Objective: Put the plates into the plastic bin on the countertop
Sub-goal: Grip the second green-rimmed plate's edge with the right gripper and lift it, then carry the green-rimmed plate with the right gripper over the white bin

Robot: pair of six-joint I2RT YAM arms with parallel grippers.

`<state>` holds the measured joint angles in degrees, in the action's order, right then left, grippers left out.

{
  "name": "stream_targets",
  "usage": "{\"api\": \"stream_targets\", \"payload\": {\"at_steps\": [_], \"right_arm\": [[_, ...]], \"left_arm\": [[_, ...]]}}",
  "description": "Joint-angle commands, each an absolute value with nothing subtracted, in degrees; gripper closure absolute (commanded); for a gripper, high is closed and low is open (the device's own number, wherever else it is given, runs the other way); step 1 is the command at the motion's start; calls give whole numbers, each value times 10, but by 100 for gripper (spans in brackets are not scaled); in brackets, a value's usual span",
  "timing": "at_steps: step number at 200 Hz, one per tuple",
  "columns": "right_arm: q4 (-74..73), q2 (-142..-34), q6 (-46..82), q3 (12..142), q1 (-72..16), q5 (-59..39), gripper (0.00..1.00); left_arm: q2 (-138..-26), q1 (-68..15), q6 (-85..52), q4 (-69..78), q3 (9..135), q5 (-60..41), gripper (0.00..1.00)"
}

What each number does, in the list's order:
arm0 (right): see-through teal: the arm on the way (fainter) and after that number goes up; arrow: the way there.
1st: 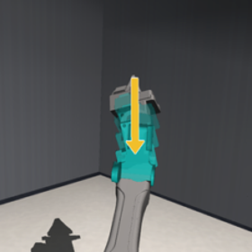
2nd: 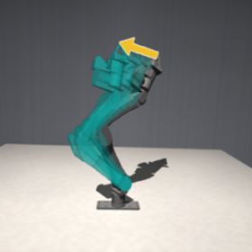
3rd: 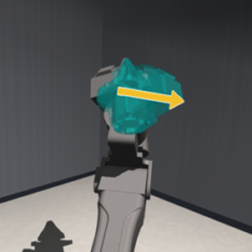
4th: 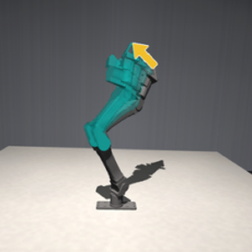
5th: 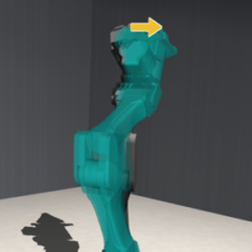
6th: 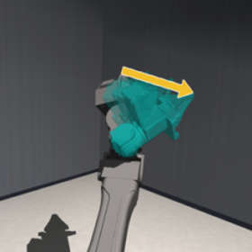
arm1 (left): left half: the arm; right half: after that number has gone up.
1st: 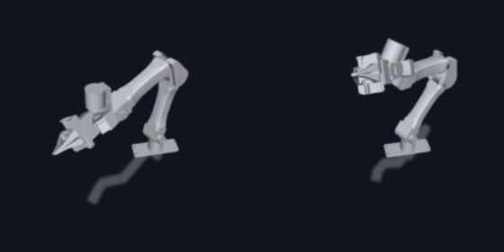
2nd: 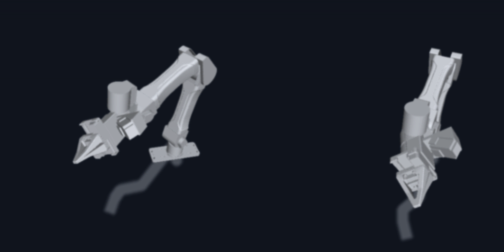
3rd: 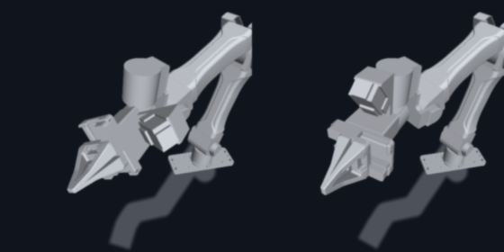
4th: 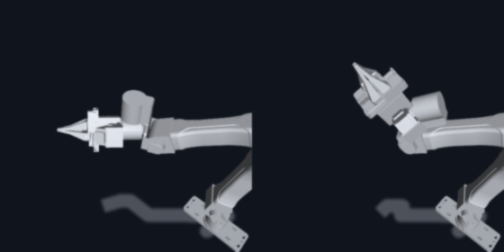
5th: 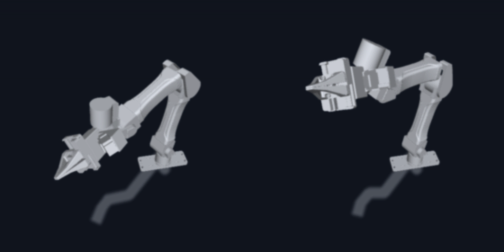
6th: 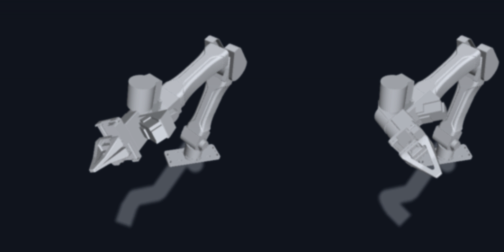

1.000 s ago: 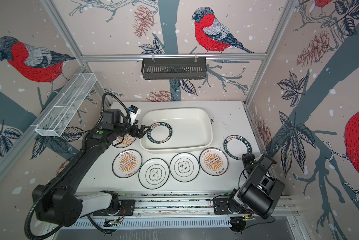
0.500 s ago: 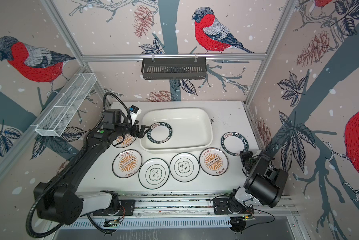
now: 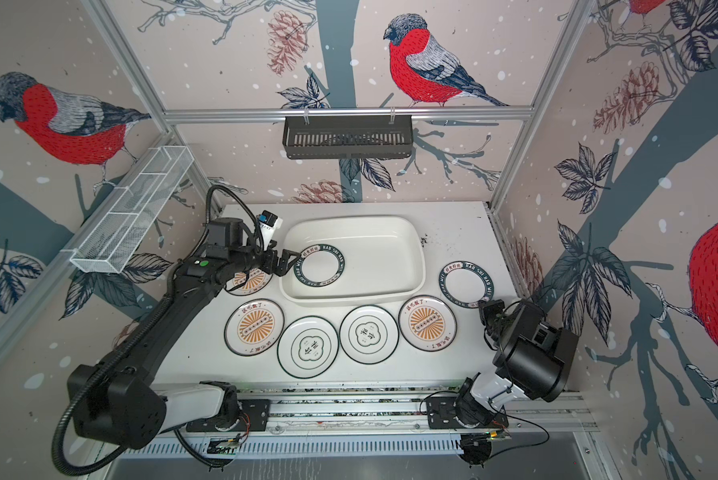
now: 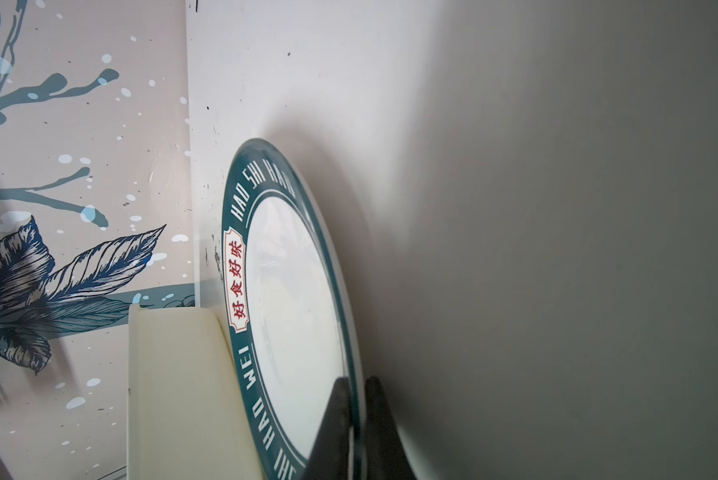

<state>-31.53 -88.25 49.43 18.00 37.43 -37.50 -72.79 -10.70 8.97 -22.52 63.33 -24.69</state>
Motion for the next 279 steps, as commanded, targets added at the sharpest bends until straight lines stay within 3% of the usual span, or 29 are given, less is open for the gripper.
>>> {"api": "stream_targets", "payload": {"at_steps": [1,82,182,244,279], "right_arm": [[-305,-881,499,178,373,-367,96],[-344,-839,550,204,361,-379,99],[-188,-754,500,309,323,-358,99],[-115,-706,495,398,221,-342,99],[-107,-703,501,438,115,-306,99]], "left_arm": [[-727,-107,96,-220,642,-248,2],[-715,-107,89,-231,650,-241,2],[-705,-107,99,-233,647,-208,2],[-711,-107,93,-234,657,-215,2],[-710,-107,90,-234,656,-218,2]]}}
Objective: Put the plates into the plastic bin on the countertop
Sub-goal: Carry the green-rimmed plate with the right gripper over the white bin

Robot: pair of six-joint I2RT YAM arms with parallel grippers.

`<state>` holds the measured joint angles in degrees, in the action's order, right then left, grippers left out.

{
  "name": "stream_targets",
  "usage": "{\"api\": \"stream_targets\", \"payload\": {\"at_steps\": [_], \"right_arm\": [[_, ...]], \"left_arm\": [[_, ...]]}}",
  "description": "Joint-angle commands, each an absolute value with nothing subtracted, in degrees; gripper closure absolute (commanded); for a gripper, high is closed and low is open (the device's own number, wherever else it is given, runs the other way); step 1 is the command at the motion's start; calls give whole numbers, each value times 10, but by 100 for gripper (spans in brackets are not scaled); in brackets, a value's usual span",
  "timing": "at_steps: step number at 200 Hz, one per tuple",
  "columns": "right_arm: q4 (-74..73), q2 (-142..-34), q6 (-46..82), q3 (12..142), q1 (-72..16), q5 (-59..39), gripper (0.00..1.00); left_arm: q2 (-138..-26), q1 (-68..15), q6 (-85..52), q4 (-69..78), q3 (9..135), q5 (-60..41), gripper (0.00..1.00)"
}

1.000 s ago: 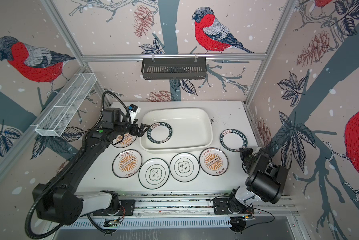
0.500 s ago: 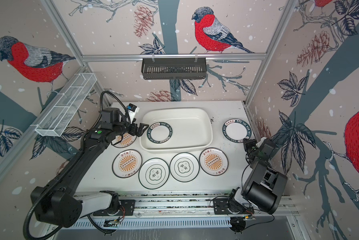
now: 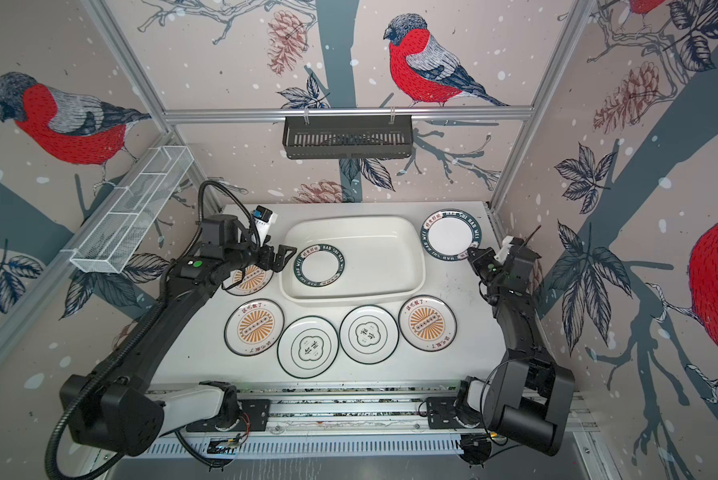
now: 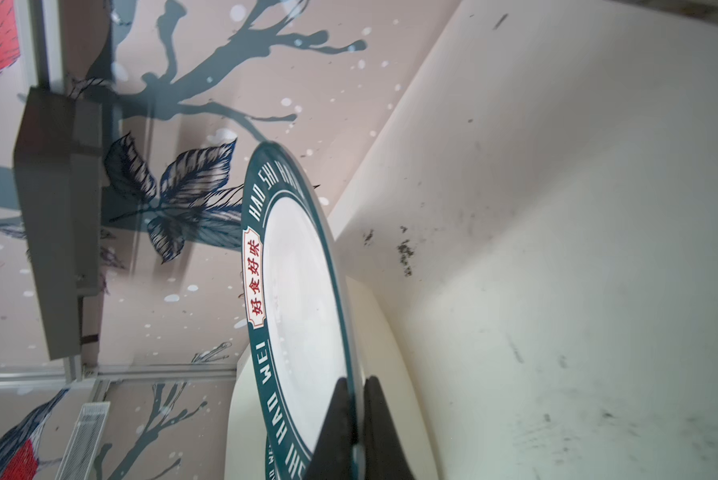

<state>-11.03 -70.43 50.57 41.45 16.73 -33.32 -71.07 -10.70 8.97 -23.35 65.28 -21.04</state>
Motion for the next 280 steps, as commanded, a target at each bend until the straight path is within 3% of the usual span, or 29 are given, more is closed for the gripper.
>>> {"api": "stream_targets", "payload": {"at_steps": [1,72,118,194,280], "right_arm": [[-107,-704,501,439,111,-304,99],[-135,-862,495,539,-126,-275,99],[-122,-1000,469,635,-222,-285,99],[-83,-1174,449,765,-285,-320,98],[-15,-1218,403,812,-292,-316,92]], "left_arm": [[-711,-107,90,-234,656,-218,2],[-711,-107,88,-236,660,-217,2],[-715,-107,88,-237,663,-218,2],[-723,-107,89,-237,664,-217,2],[-728,-107,86,-235,670,-224,2]]}}
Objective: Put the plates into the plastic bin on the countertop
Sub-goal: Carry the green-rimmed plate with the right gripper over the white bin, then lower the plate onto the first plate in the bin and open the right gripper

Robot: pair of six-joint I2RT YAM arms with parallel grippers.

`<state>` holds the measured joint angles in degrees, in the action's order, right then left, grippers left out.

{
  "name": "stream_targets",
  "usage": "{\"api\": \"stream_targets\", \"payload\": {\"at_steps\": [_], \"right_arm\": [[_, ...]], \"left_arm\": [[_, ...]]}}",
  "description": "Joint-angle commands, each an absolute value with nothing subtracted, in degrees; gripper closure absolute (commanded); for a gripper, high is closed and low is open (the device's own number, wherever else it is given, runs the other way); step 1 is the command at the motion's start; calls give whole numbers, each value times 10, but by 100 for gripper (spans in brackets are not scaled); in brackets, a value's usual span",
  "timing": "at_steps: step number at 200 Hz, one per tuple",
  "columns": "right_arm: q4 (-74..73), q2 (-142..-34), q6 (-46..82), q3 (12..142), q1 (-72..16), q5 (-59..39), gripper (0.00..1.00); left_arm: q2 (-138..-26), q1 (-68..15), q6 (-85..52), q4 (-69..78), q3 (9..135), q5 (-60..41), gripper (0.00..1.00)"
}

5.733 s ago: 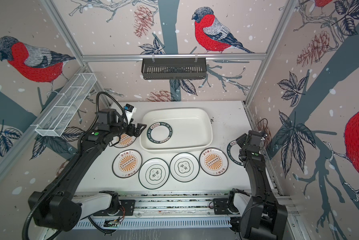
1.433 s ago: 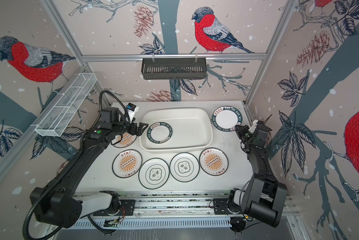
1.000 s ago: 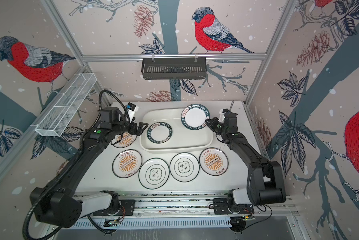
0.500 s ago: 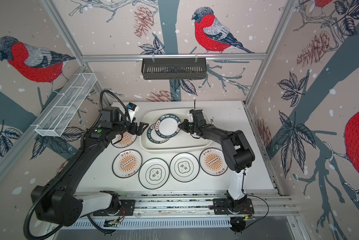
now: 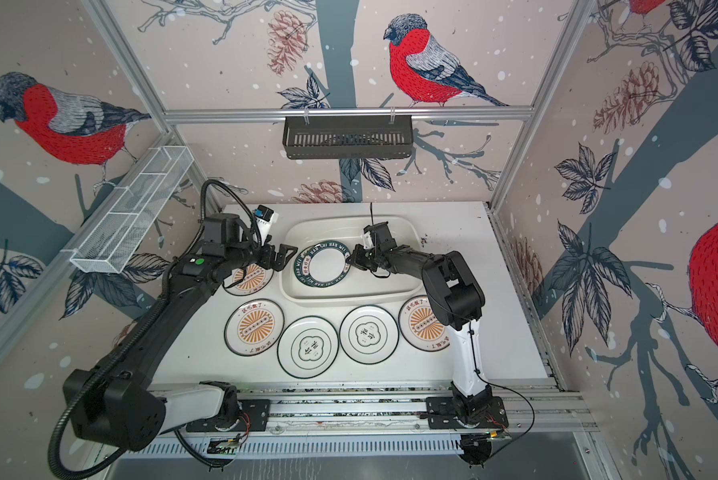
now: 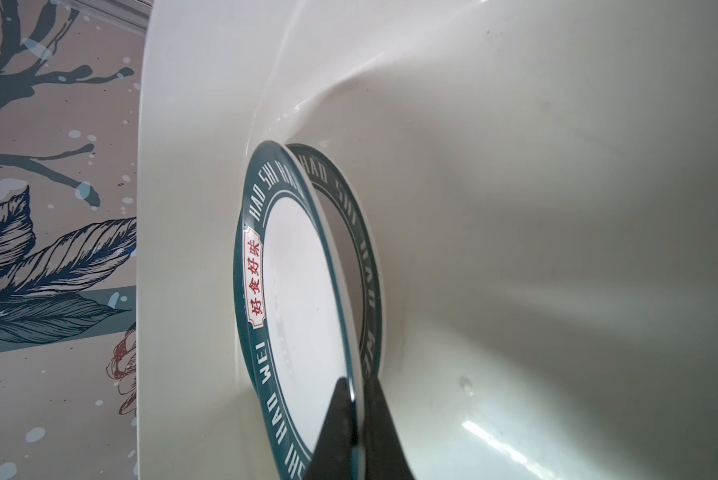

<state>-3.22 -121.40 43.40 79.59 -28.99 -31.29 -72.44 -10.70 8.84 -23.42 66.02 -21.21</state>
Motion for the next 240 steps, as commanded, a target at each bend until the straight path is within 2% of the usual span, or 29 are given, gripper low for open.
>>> {"api": "stream_targets", "payload": {"at_steps": [1,21,52,116,174,240], "right_arm": [[-13,-1218,402,813,-292,-316,92],[7,-1225,391,830,-292,-316,89],[20,-1233,388,846,-296,-312,79],[40,-1245,383,867,-304,-299,71],[79,-1247,362,894,-310,-277,66],[89,-1247,360,899,-310,-263,66]], "left_arm": [[-729,-107,86,-235,671,-224,2],[-731,-107,86,-236,675,-225,2],[-729,-107,86,-234,672,-227,2],[-714,-107,85,-229,659,-226,2],[-716,-107,85,-229,659,-226,2],[-711,-107,86,-228,657,-229,2]]}}
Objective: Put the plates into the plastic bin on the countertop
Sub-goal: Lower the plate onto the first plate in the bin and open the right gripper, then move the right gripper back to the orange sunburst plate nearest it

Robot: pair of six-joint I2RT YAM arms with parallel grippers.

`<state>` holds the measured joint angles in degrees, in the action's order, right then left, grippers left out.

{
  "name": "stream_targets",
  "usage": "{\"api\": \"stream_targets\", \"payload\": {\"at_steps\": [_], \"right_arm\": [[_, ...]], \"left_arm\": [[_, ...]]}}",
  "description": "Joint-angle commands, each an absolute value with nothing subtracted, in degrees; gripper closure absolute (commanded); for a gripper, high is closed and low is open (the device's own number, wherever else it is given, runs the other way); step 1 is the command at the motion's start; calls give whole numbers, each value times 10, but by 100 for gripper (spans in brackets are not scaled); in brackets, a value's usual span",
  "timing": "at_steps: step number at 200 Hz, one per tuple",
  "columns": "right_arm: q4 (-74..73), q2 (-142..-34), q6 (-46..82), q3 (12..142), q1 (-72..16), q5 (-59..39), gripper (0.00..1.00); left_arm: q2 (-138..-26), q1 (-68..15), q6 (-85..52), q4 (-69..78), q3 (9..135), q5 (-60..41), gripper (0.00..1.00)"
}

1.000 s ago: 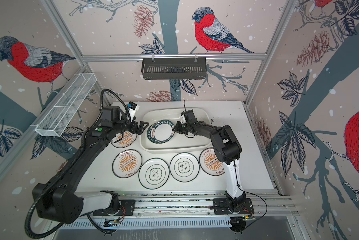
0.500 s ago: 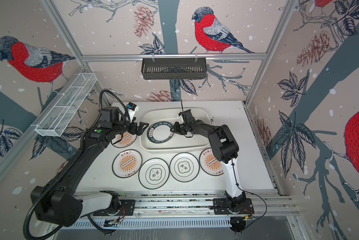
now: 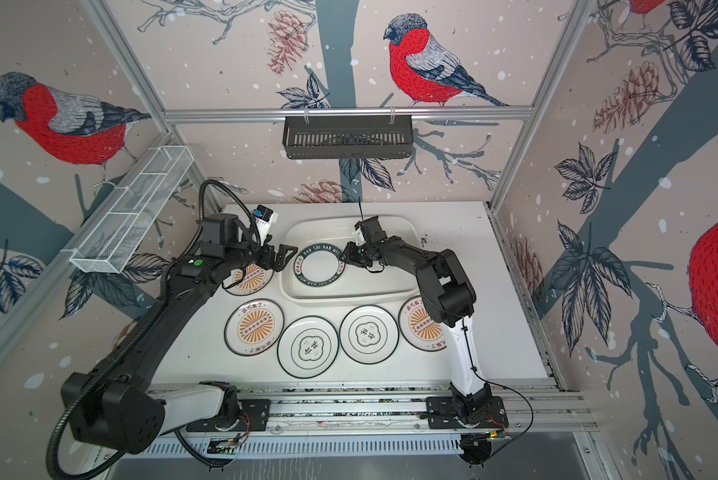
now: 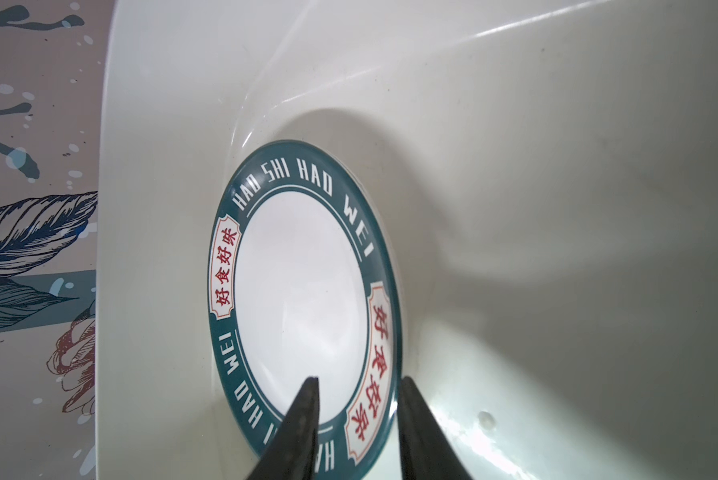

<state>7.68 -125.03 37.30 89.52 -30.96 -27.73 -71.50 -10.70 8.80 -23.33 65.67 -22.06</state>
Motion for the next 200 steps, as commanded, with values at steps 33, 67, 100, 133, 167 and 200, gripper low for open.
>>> {"api": "stream_targets", "payload": {"at_steps": [33,67,100,133,167,200], "right_arm": [[97,-1187,345,873,-305,-213,65],[60,-1029,355,743,-270,-171,65],[33,-838,383,570,-191,-174,62],[65,-665,385,432,-89,-178,59],[92,-545,396,324,31,-207,57],[125,-480,400,250,118,-234,54]], "left_arm": [[-712,-107,88,-230,663,-229,2],[-713,-107,88,-236,669,-236,2],[-708,-107,93,-237,664,-238,2],[-711,-107,95,-239,662,-243,2],[-718,-107,100,-247,666,-257,2],[-725,-108,99,-252,672,-273,2]]}}
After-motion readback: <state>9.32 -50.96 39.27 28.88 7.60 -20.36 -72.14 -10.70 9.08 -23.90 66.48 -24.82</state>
